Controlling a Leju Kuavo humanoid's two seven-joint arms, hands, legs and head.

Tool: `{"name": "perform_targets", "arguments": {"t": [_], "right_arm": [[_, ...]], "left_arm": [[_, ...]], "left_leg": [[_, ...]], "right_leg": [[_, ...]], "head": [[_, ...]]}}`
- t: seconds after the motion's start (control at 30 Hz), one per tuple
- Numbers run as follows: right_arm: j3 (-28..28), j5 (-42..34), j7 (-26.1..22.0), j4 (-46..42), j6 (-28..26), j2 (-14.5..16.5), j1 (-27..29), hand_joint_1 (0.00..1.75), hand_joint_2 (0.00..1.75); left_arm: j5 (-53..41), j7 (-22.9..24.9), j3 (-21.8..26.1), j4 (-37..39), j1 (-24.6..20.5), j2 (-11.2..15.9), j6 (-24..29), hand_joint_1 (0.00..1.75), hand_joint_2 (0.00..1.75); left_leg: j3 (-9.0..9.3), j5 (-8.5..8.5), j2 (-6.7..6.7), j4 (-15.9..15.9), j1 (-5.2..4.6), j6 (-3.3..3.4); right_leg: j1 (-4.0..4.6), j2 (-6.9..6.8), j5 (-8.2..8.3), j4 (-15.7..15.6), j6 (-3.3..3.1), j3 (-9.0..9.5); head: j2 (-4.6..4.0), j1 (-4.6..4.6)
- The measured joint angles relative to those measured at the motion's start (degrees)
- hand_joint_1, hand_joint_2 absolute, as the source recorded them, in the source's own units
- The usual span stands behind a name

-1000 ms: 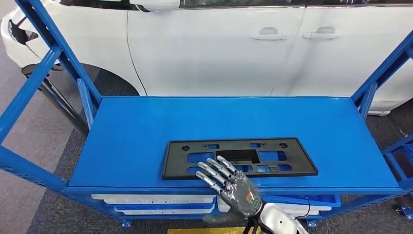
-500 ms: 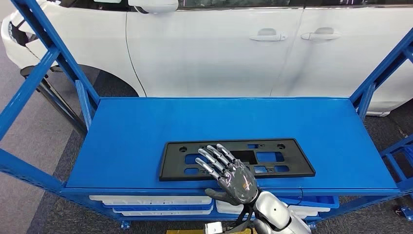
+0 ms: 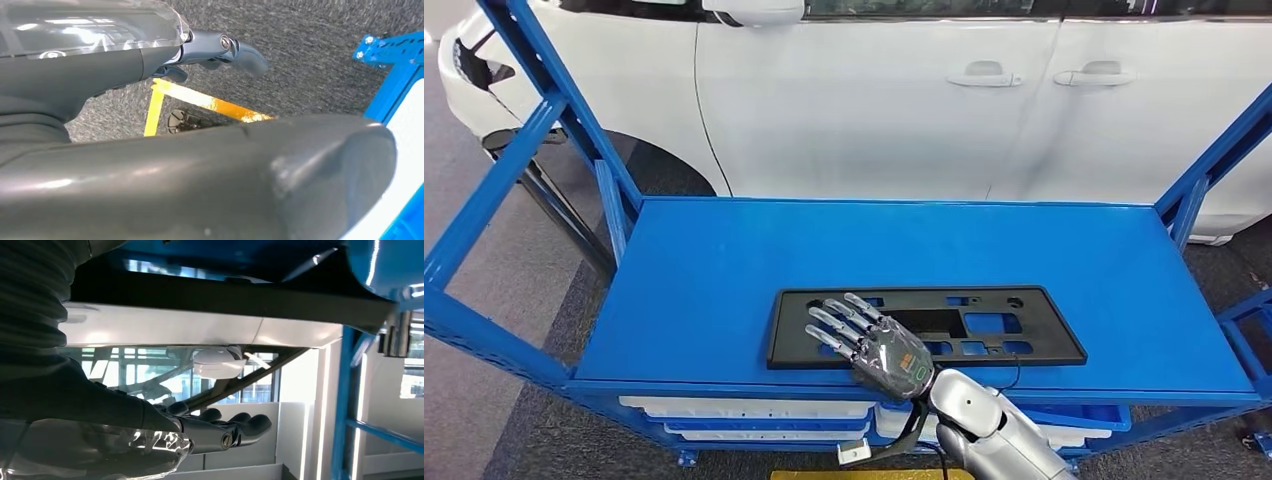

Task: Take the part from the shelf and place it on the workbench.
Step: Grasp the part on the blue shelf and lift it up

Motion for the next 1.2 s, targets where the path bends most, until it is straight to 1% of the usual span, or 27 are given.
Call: {"name": "perform_targets", "arguments": {"t": [0.1, 0.17, 0.2, 0.27, 0.3, 0.33, 0.37, 0.43, 0.47, 0.5, 0.53, 0.6, 0.63, 0.67, 0.7, 0.77, 0.8, 0.83, 0.87, 0.9, 0.93, 1.0, 1.03, 1.07, 1.13, 1.17, 1.2], "right_arm": [[0.66, 0.48, 0.19, 1.57, -0.02, -0.08, -0.91, 0.00, 1.75], [1.14, 1.23, 0.84, 2.55, -0.10, -0.15, -1.75, 0.00, 1.75], [1.41, 1.92, 1.49, 3.09, -0.13, -0.16, -2.26, 0.00, 1.75], [1.93, 3.78, 3.39, 4.41, 0.13, -0.17, -3.14, 0.00, 1.75], [2.15, 4.83, 4.62, 5.18, 0.43, -0.17, -3.56, 0.00, 1.75], [2.33, 5.84, 5.97, 6.09, 0.79, -0.17, -4.10, 0.00, 1.75], [2.46, 6.68, 7.36, 7.11, 1.11, -0.16, -4.80, 0.00, 1.75], [2.60, 7.71, 10.32, 9.77, 1.38, -0.14, -6.63, 0.00, 1.75], [2.60, 7.92, 11.75, 11.24, 1.32, -0.13, -7.66, 0.00, 1.75], [2.52, 8.01, 13.01, 12.76, 1.16, -0.13, -8.67, 0.00, 1.75], [2.34, 8.04, 14.08, 14.24, 1.01, -0.13, -9.60, 0.00, 1.75], [1.73, 8.08, 15.74, 16.68, 0.80, -0.13, -11.01, 0.00, 1.75], [1.34, 8.09, 16.50, 17.74, 0.83, -0.10, -11.52, 0.07, 1.75], [0.88, 8.10, 17.21, 18.67, 0.93, 0.00, -11.95, 0.33, 1.75], [0.35, 8.10, 17.86, 19.67, 1.09, 0.17, -12.33, 0.58, 1.75], [-0.85, 8.09, 19.05, 21.69, 1.44, 0.72, -12.87, 1.31, 1.75], [-1.53, 8.08, 19.56, 22.73, 1.53, 1.07, -13.05, 1.47, 1.75], [-2.30, 8.09, 19.99, 23.72, 1.56, 1.49, -13.20, 1.66, 1.75], [-3.09, 8.11, 20.35, 24.63, 1.56, 1.94, -13.34, 1.71, 1.75], [-3.92, 8.14, 20.64, 25.46, 1.56, 2.42, -13.52, 1.73, 1.75], [-4.73, 8.16, 20.85, 26.16, 1.58, 2.89, -13.74, 1.75, 1.75], [-6.16, 8.14, 21.10, 27.31, 1.71, 3.76, -14.15, 1.75, 1.75], [-6.77, 8.11, 21.17, 27.84, 1.77, 4.11, -14.30, 1.75, 1.75], [-7.25, 8.08, 21.22, 28.27, 1.81, 4.33, -14.38, 1.75, 1.75], [-7.91, 8.06, 21.26, 28.89, 1.82, 4.48, -14.46, 1.75, 1.75], [-8.10, 8.06, 21.25, 29.08, 1.81, 4.48, -14.54, 1.75, 1.75], [-8.25, 8.06, 21.25, 29.26, 1.81, 4.48, -14.63, 1.75, 1.75]], "left_arm": [[0.19, -0.10, 0.10, 0.00, 0.04, 0.01, 0.00, 0.00, 0.00], [0.21, -0.16, 0.13, 0.00, 0.05, -0.03, -0.03, 0.00, 0.00], [0.21, -0.20, 0.14, 0.00, 0.03, -0.04, -0.05, 0.00, 0.00], [0.20, -0.25, 0.21, 0.00, 0.04, -0.07, -0.08, 0.00, 0.00], [0.19, -0.26, 0.27, 0.00, 0.12, -0.07, -0.07, 0.00, 0.00], [0.17, -0.26, 0.34, 0.00, 0.21, -0.07, -0.07, 0.00, 0.00], [0.16, -0.27, 0.41, 0.00, 0.30, -0.07, -0.07, 0.00, 0.00], [0.08, -0.37, 0.58, 0.00, 0.30, -0.07, -0.07, 0.00, 0.00], [-0.01, -0.45, 0.67, 0.00, 0.24, -0.08, -0.07, 0.00, 0.00], [-0.11, -0.54, 0.76, 0.00, 0.19, -0.08, -0.07, 0.00, 0.00], [-0.20, -0.60, 0.85, 0.00, 0.18, -0.09, -0.07, 0.00, 0.00], [-0.26, -0.66, 0.97, 0.00, 0.25, -0.10, -0.05, 0.00, 0.00], [-0.26, -0.66, 1.01, 0.00, 0.28, -0.14, -0.04, 0.00, 0.00], [-0.26, -0.67, 1.03, 0.00, 0.28, -0.18, -0.03, 0.00, 0.00], [-0.26, -0.67, 1.06, 0.00, 0.28, -0.22, -0.02, 0.00, 0.00], [-0.26, -0.67, 1.13, 0.00, 0.34, -0.24, 0.00, 0.00, 0.00], [-0.26, -0.67, 1.16, 0.00, 0.43, -0.24, 0.00, 0.00, 0.00], [-0.27, -0.66, 1.20, 0.00, 0.54, -0.24, 0.00, 0.00, 0.00], [-0.29, -0.66, 1.25, 0.00, 0.63, -0.24, 0.00, 0.00, 0.00], [-0.32, -0.66, 1.29, 0.00, 0.70, -0.25, 0.00, 0.00, 0.00], [-0.36, -0.66, 1.32, 0.00, 0.72, -0.28, 0.00, 0.00, 0.00], [-0.42, -0.67, 1.37, 0.00, 0.70, -0.37, 0.00, 0.00, 0.00], [-0.43, -0.67, 1.38, 0.00, 0.71, -0.40, -0.01, 0.00, 0.00], [-0.44, -0.67, 1.40, 0.00, 0.72, -0.42, -0.02, 0.00, 0.00], [-0.45, -0.67, 1.42, 0.00, 0.73, -0.42, -0.05, 0.00, 0.00], [-0.46, -0.67, 1.42, 0.00, 0.73, -0.44, -0.07, 0.00, 0.00], [-0.49, -0.68, 1.43, 0.00, 0.72, -0.45, -0.09, 0.00, 0.00]], "left_leg": [[-0.27, -0.17, 0.02, 0.24, 0.02, -0.79], [-1.15, -1.73, 0.08, 2.44, 0.15, -1.41], [-2.41, -3.38, 0.12, 5.27, 0.25, -1.68], [-6.10, -7.04, 0.19, 13.19, 0.42, -2.14], [-7.57, -7.92, 0.22, 16.19, 0.50, -2.30], [-8.13, -7.70, 0.25, 17.23, 0.56, -2.40], [-7.51, -6.32, 0.27, 15.80, 0.62, -2.45], [-3.71, -2.28, 0.34, 7.79, 0.74, -2.38], [-1.90, -0.85, 0.30, 3.96, 0.69, -2.15], [-0.75, -0.11, 0.26, 1.46, 0.64, -1.86], [-0.34, -0.02, 0.20, 0.42, 0.53, -1.51], [-0.33, 0.24, 0.10, 0.21, 0.41, -0.68], [-0.27, 0.42, 0.09, 0.06, 0.42, -0.29], [-0.25, 0.62, 0.09, -0.09, 0.47, 0.11], [-0.26, 0.81, 0.10, -0.23, 0.53, 0.42], [-0.51, 0.95, 0.12, -0.22, 0.39, 0.73], [-0.61, 0.99, 0.12, -0.21, 0.31, 0.78], [-0.67, 1.02, 0.12, -0.19, 0.25, 0.81], [-0.67, 1.03, 0.11, -0.17, 0.20, 0.82], [-0.62, 1.04, 0.10, -0.16, 0.15, 0.80], [-0.57, 1.06, 0.10, -0.15, 0.12, 0.77], [-0.67, 1.10, 0.11, -0.03, -0.08, 0.44], [-0.79, 1.14, 0.13, 0.01, -0.11, 0.17], [-0.90, 1.23, 0.14, -0.01, -0.12, -0.16], [-1.06, 1.17, 0.17, 0.12, -0.05, -0.76], [-1.44, 0.50, 0.20, 0.99, -0.05, -1.04], [-2.36, -0.88, 0.23, 3.12, -0.02, -1.32]], "right_leg": [[0.09, -0.04, 0.03, -0.89, -0.44, 0.10], [-0.09, -0.20, 0.20, -1.20, -1.03, 0.24], [-0.16, -0.31, 0.25, -1.30, -1.26, 0.29], [-0.09, -0.46, 0.21, -1.29, -1.48, 0.28], [-0.07, -0.53, 0.19, -1.28, -1.50, 0.30], [-0.07, -0.55, 0.17, -1.26, -1.51, 0.35], [-0.09, -0.55, 0.15, -1.25, -1.47, 0.44], [-0.15, -0.55, 0.02, -1.18, -1.23, 0.74], [-0.08, -0.54, -0.08, -1.09, -0.98, 0.83], [0.01, -0.55, -0.14, -1.01, -0.70, 0.86], [0.09, -0.56, -0.14, -0.97, -0.41, 0.85], [0.06, -0.59, -0.10, -0.96, 0.27, 0.80], [-0.05, -0.57, -0.44, -0.57, 0.60, 0.67], [-0.15, -0.54, -1.37, 0.69, 0.91, 0.15], [-0.24, -0.50, -2.92, 3.15, 1.15, -0.93], [-0.39, -0.43, -6.75, 10.87, 1.46, -4.45], [-0.42, -0.41, -7.93, 14.31, 1.55, -6.07], [-0.42, -0.39, -8.06, 15.97, 1.54, -6.87], [-0.39, -0.37, -7.09, 15.32, 1.43, -6.53], [-0.33, -0.36, -5.27, 12.30, 1.17, -5.01], [-0.20, -0.36, -3.22, 7.96, 0.79, -2.79], [0.16, -0.43, -0.81, 0.80, 0.14, 0.67], [0.34, -0.45, -0.49, -0.76, -0.06, 1.30], [0.47, -0.46, -0.50, -1.16, -0.18, 1.31], [0.28, -0.54, 0.00, -1.70, -0.65, 1.33], [0.12, -0.65, 0.28, -2.07, -0.96, 1.44], [-0.07, -0.78, 0.53, -2.43, -1.20, 1.53]], "head": [[0.00, 0.00], [0.00, -0.01], [0.00, -0.01], [0.00, -0.01], [0.00, -0.01], [0.00, -0.02], [0.00, -0.02], [0.00, -0.01], [0.00, -0.01], [0.00, -0.01], [0.00, 0.00], [0.00, -0.01], [0.00, 0.00], [0.00, 0.00], [0.00, 0.00], [0.00, 0.01], [0.00, 0.01], [0.00, 0.01], [0.00, 0.01], [0.00, 0.01], [0.00, 0.01], [0.00, 0.01], [0.00, 0.00], [0.00, 0.00], [0.00, -0.01], [0.00, -0.01], [0.00, -0.01]]}}
